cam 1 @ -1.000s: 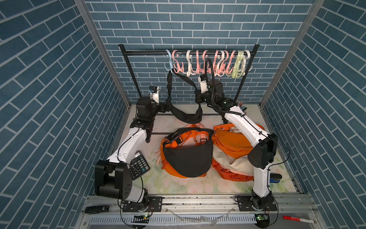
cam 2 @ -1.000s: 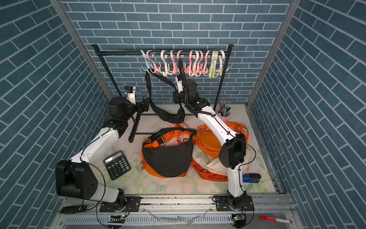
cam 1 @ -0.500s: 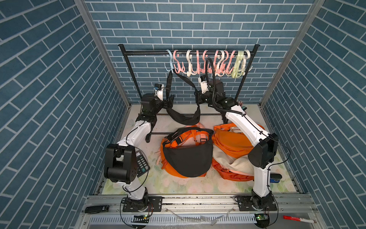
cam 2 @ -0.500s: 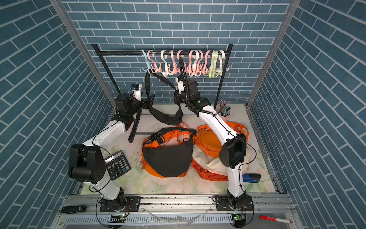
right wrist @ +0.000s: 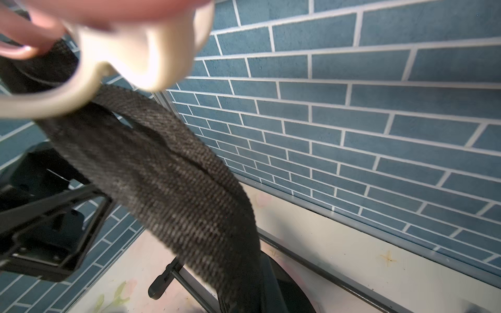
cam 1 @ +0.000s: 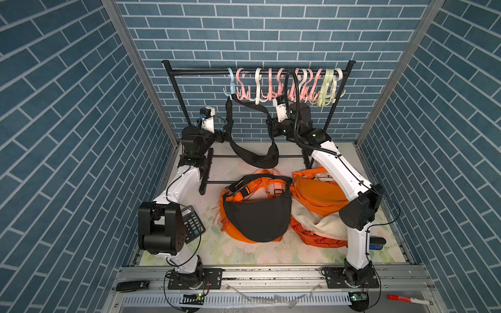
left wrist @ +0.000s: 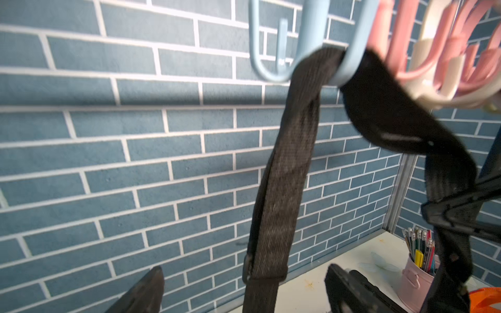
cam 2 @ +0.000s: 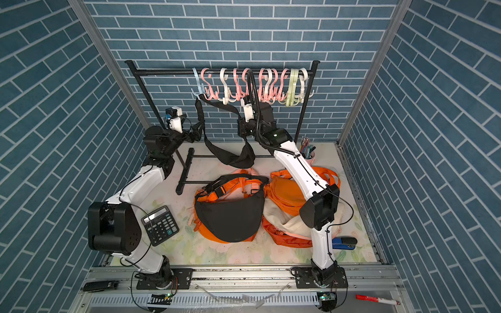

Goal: Take the bag off the hook
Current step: Pick up the bag from the hook.

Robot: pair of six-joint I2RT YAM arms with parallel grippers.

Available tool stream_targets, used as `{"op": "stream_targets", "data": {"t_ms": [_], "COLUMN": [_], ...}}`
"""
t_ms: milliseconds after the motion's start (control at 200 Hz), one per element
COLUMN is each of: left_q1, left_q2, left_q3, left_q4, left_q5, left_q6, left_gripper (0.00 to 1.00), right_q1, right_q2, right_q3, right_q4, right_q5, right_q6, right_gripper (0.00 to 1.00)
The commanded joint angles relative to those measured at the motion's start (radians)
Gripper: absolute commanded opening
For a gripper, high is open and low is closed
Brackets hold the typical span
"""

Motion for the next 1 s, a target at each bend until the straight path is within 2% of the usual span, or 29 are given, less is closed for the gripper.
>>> {"op": "stream_targets", "data": {"t_ms": [0,250,545,710,965,995], "left_q1": [0.002,-0.001,-0.002,-0.003,-0.009,-0.009], "left_q2": [-0.012,0.073,0.133,0.131,0.105,0.102], "left_q3": [0.072,0.220,0.325,0.322,0.336,0.338], "left_q4": [0.020,-0.028,-0.077,-0.093,-0.183,-0.187], "left_q5": [0.033,0.116,0.165,0.183,0.161,0.158], "left_q6": [-0.009,-0.049,-0.056,-0.036,0.035,0.039], "left_gripper": [0.93,0.88,0.69,0.50,0.01,0.00], "right_q1": [-0.004,-0.003,-0.004,-0.005,-0.004,-0.004], "right_q2": [0.019,0.009,0.003,0.003,0.003,0.003], "right_q3": [0.027,0.014,0.007,0.008,0.012,0.014], "right_q4": [-0.018,-0.020,-0.024,-0.023,-0.026,-0.026], "right_q5": [-0.020,-0.022,-0.030,-0.031,-0.042,-0.045], "right_q6": [0.030,0.037,0.048,0.051,0.062,0.066], "right_gripper": [0.00,0.00,0.00,0.00,0.00,0.00]}}
